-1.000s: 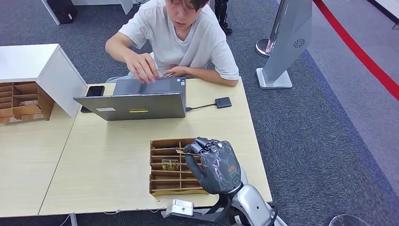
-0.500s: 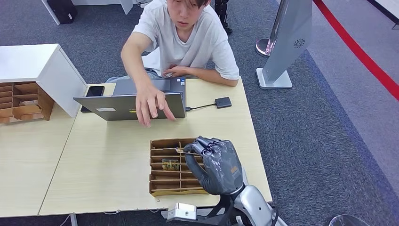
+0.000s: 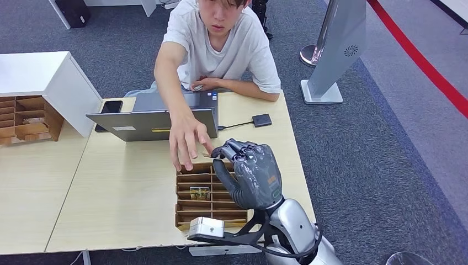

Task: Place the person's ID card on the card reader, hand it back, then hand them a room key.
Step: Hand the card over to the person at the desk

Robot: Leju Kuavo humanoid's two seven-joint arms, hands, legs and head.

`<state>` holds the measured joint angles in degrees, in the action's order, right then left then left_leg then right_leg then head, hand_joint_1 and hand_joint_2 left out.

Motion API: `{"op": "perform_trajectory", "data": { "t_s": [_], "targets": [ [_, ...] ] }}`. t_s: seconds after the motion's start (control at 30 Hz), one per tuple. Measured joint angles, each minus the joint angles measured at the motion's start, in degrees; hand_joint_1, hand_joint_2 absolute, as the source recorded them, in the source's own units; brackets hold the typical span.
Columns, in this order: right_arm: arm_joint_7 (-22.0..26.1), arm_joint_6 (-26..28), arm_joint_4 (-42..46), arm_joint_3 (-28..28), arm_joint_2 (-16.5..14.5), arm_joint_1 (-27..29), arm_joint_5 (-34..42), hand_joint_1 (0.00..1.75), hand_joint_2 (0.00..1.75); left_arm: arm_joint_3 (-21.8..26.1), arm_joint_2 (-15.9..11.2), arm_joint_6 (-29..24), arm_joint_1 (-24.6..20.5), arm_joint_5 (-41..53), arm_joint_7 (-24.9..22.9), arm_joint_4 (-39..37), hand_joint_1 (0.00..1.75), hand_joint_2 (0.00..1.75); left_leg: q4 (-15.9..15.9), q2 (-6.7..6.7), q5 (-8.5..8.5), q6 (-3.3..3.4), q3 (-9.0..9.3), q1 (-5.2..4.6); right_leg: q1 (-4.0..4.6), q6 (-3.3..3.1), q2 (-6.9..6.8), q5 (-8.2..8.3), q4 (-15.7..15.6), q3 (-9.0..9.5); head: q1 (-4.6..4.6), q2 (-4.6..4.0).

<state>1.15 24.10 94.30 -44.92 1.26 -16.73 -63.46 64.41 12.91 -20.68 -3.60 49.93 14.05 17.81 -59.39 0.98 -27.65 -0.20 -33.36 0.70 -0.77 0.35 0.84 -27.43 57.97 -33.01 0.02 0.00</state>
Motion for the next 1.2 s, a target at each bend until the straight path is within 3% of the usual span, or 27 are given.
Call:
{"op": "perform_trajectory", "data": {
  "t_s": [0.47, 0.53, 0.57, 0.67, 0.7, 1.2],
  "targets": [
    [-2.8, -3.7, -8.3, 1.0, -4.0, -5.3, -0.8, 1.73, 1.75, -1.8, -0.2, 0.2, -1.8, 2.3, -1.9, 0.0, 0.0, 0.0, 0.0, 0.0, 0.0, 0.0, 0.0, 0.0, 0.0, -0.01, 0.0, 0.0, 0.0, 0.0, 0.0, 0.0],
    [-2.8, -3.7, -9.1, 1.0, -4.4, -5.5, -0.8, 1.63, 1.75, -1.9, -0.2, 0.2, -1.9, 2.4, -1.9, 0.0, 0.0, 0.0, 0.0, 0.0, 0.0, 0.0, 0.0, 0.0, 0.0, -0.01, 0.0, 0.0, 0.0, 0.0, 0.0, 0.0],
    [-2.9, -3.7, -9.4, 1.0, -4.6, -5.5, -0.8, 1.37, 1.75, -1.9, -0.2, 0.2, -1.9, 2.4, -1.9, 0.0, 0.0, 0.0, 0.0, 0.0, 0.0, 0.0, 0.0, 0.0, 0.0, -0.01, 0.0, 0.0, 0.0, 0.0, 0.0, 0.0],
    [-3.0, -3.7, -10.1, 1.0, -4.9, -5.7, -0.8, 0.18, 1.75, -2.0, -0.2, 0.2, -1.9, 2.5, -1.9, 0.0, 0.0, 0.0, 0.0, 0.01, 0.0, 0.0, -0.01, 0.0, 0.0, -0.01, 0.0, 0.0, 0.0, 0.0, 0.0, 0.0],
    [-3.0, -3.7, -10.3, 1.0, -5.0, -5.7, -0.8, 0.0, 1.75, -2.1, -0.2, 0.2, -1.9, 2.5, -1.9, 0.0, 0.0, 0.0, 0.0, 0.01, 0.0, 0.0, -0.01, 0.0, 0.0, -0.01, -0.01, 0.0, 0.0, -0.01, 0.0, 0.0],
    [-3.3, -3.4, -10.8, 1.0, -5.1, -5.7, -0.5, 0.0, 1.75, -2.4, -0.4, -0.2, -1.9, 1.9, -2.0, 0.0, 0.0, 0.0, 0.0, 0.0, 0.0, 0.0, 0.0, 0.0, 0.0, -0.01, 0.0, 0.0, 0.0, -0.01, 0.0, 0.0]
  ]
}}
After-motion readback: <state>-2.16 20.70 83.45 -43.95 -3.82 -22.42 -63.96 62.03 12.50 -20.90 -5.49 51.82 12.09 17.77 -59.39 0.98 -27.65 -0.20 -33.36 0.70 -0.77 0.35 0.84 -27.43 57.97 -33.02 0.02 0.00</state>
